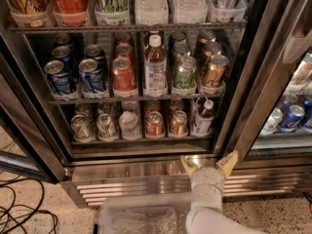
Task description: Pick blue plastic bottle from bottom shelf of fridge
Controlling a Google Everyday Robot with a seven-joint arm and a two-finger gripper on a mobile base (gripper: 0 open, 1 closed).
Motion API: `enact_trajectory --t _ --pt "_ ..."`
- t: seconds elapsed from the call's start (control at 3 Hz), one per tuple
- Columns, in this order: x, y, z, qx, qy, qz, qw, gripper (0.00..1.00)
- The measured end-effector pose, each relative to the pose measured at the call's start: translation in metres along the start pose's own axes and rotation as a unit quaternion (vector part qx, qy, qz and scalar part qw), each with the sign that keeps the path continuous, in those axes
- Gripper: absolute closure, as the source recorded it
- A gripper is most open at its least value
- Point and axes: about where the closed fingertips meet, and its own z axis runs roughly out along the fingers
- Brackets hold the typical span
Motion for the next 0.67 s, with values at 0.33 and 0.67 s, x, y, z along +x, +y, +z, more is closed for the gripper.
enact_trajectory --t 0.33,0.67 --pt "0.005 0.006 0.008 0.011 -0.023 -0.003 0.9997 0.00" --pt "0.027 0.025 0.016 0.030 -0.055 0.000 0.9980 0.15"
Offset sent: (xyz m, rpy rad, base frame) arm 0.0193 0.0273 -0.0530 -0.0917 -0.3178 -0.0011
